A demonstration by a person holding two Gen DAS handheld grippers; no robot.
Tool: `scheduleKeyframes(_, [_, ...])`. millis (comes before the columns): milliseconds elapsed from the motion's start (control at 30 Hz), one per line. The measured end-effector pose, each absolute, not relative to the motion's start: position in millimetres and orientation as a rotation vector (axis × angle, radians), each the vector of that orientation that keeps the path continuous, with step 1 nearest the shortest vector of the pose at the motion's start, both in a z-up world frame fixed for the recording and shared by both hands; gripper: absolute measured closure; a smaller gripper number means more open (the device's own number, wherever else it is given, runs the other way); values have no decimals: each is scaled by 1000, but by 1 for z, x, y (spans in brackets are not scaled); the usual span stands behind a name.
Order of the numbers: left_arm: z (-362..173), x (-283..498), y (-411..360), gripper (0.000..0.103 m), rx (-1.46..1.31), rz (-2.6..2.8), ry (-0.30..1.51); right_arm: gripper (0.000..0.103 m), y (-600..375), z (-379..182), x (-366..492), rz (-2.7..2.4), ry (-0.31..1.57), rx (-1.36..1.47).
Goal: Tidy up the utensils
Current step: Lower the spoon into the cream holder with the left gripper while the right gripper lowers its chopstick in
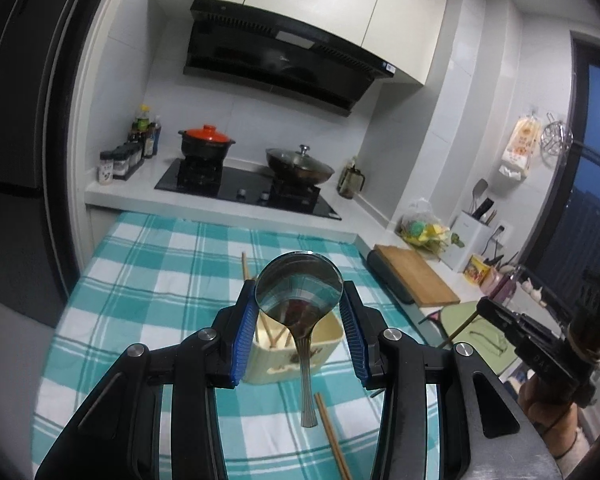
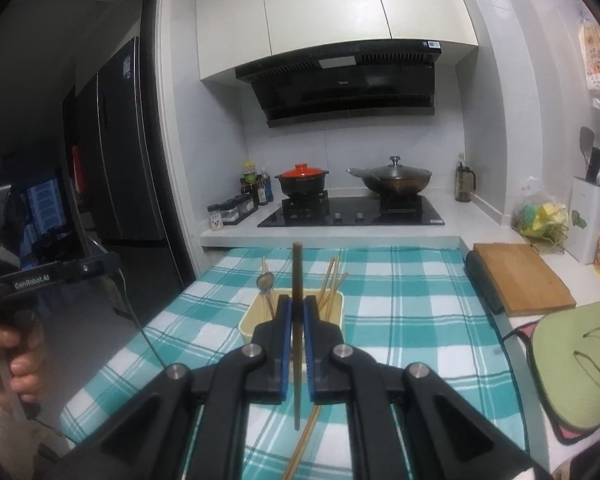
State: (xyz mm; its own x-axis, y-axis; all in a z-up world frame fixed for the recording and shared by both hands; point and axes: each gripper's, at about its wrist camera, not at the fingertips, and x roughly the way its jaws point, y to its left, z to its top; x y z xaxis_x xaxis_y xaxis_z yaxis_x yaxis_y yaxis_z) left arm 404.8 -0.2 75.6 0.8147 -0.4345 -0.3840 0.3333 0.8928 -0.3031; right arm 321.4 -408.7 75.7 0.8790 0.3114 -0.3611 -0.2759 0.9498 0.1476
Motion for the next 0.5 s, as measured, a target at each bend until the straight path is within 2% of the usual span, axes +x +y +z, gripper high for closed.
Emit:
scheduleKeyframes(233, [114, 460, -5, 62, -215, -355, 368, 97, -395, 124, 380, 310, 280, 47])
scheduleKeyframes(500, [82, 530, -30, 62, -193, -311, 424, 97, -373, 110, 455, 331, 293, 27])
